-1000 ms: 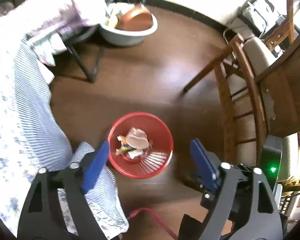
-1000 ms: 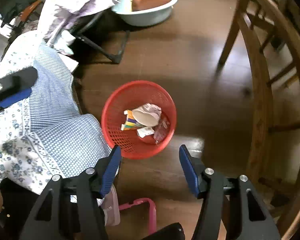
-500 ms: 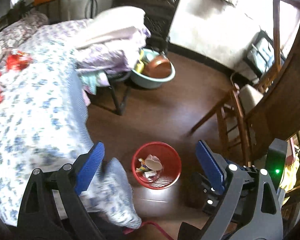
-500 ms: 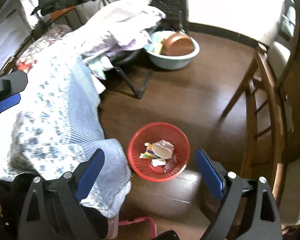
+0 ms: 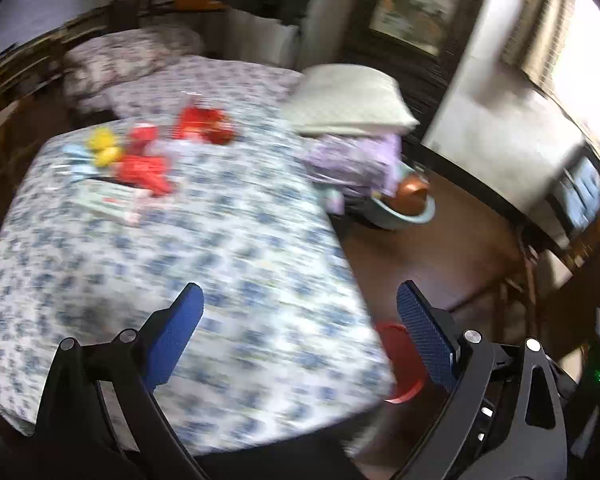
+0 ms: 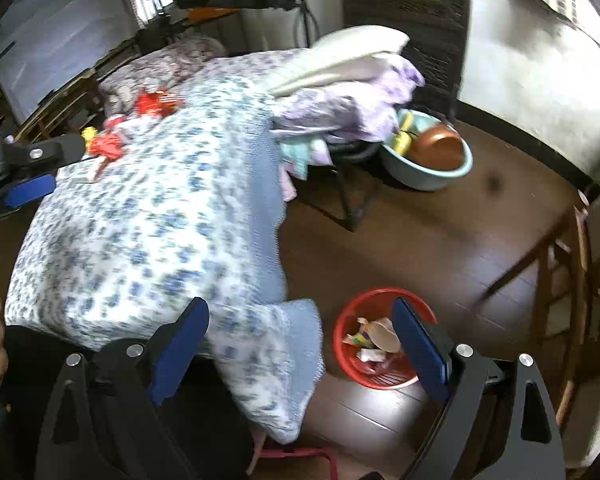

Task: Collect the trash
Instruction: 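Move both tools back over the bed toward the remaining trash, then grasp the red yarn bundle with the right tool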

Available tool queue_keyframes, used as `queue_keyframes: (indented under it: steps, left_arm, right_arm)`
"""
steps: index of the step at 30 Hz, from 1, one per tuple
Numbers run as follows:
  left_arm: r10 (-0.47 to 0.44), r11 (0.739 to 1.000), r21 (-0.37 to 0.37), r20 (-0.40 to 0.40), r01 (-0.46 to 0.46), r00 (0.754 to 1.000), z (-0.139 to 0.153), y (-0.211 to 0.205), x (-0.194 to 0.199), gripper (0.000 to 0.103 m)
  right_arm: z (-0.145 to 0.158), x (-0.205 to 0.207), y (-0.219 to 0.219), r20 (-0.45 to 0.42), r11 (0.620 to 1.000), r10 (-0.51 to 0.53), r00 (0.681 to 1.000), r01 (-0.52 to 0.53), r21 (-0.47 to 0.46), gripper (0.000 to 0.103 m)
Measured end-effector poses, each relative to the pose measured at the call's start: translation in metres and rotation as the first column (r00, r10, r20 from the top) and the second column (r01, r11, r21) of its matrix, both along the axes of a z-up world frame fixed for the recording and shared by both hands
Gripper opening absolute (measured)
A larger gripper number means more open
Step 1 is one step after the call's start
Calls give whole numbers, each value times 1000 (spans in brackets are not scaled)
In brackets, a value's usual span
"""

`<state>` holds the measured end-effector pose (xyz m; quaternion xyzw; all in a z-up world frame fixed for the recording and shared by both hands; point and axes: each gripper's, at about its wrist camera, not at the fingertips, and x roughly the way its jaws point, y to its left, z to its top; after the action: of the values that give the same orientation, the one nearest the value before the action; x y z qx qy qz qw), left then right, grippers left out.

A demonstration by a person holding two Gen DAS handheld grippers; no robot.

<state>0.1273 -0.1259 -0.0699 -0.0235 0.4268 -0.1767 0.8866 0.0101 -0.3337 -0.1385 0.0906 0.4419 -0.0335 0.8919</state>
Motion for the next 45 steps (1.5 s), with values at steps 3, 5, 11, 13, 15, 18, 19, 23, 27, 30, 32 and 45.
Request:
queue_keyframes:
  steps: [3,5,11,13,15,18,19,23,27,30,32,45]
  left_arm:
    - [95,995,26,22,-96,995,5,44,24,95]
    - [147,988,36,25,-148,989,7,70,41,96]
    - [372,924,70,72,-377,925,6,147,76,96]
    - [444,890,78,87,-450,892,-1,169,80,96]
    - [482,869,84,80,-488,872,-10,182,82,96]
    - [499,863,65,54,-501,865,-12,196,83,96]
    - [499,863,55,58,-502,865,-10,199,81,96]
    - [507,858,43,86,-511,858,-4,204,74,96]
    - [515,857,14,48,-516,856,-10,213,79,96]
    - [536,844,1,-1,-536,844,-20,223,87,96]
    - [556,831,-7,-28,-556,831,-25,230,90,96]
    - [603,788,-95,-77,-608,794,-27,262,84,96]
  right_arm:
    - [12,11,19,29,999,38,999,-38,-4,91]
    - [20,17,32,47,998,61,997,-61,-4,91]
    - [31,47,70,68,992,123,990,-124,11,94]
    - [33,60,88,69,987,156,985,-157,11,94]
    - [34,71,105,71,983,185,980,-186,2,94]
    - [36,87,127,67,975,221,973,-222,-5,94]
    - [36,91,132,68,973,229,971,-229,-6,94]
    - [40,110,154,80,970,243,967,-243,-5,94]
    - [49,145,181,111,964,266,958,-263,-41,94]
    - [51,187,209,77,948,315,946,-309,-79,95]
    - [50,215,228,33,931,346,938,-339,-133,95]
    - [24,300,278,-23,941,288,957,-287,-179,94]
